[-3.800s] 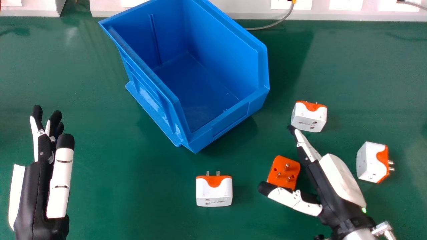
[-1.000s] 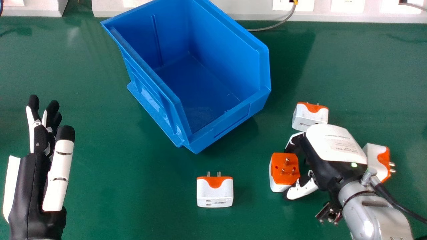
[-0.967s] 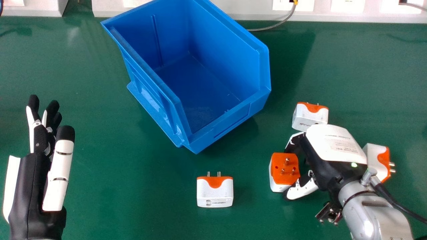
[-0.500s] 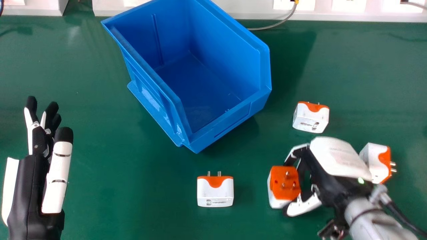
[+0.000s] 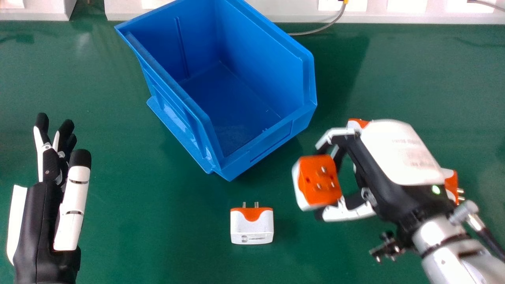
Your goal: Pick all objects and put in blue box
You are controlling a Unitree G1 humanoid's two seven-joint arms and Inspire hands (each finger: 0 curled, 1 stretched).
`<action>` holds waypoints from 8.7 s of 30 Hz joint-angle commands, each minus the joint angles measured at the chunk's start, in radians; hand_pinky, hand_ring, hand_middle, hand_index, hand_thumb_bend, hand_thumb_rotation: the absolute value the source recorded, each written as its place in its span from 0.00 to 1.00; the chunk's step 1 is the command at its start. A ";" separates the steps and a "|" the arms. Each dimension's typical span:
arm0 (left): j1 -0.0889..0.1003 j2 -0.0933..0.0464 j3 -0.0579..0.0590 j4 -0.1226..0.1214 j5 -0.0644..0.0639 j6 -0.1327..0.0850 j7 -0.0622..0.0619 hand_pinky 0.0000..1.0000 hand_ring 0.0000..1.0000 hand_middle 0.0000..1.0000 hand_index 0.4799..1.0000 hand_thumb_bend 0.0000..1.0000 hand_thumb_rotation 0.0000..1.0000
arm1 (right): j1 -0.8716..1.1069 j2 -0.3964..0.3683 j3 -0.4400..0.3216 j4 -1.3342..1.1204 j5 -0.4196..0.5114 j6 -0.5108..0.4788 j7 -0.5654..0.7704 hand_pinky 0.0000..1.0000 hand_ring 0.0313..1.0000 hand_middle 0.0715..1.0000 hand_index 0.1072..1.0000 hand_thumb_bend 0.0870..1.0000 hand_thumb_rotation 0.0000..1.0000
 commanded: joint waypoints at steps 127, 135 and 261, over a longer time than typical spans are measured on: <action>0.002 -0.040 -0.024 -0.045 0.082 0.006 0.061 0.97 0.97 0.96 0.92 0.40 0.86 | -0.250 0.068 0.163 0.102 -0.047 0.037 -0.239 0.76 0.89 0.92 0.88 0.53 0.52; 0.013 -0.053 -0.040 -0.066 0.096 0.022 0.079 0.96 0.97 0.96 0.92 0.41 0.84 | 0.024 0.026 0.120 -0.006 -0.021 -0.081 -0.253 0.75 0.88 0.91 0.86 0.53 0.51; 0.025 -0.045 -0.044 -0.080 0.081 0.034 0.072 0.96 0.96 0.95 0.91 0.43 0.80 | -0.539 -0.136 -0.015 0.310 -0.175 -0.165 -0.179 0.03 0.04 0.07 0.08 0.36 0.34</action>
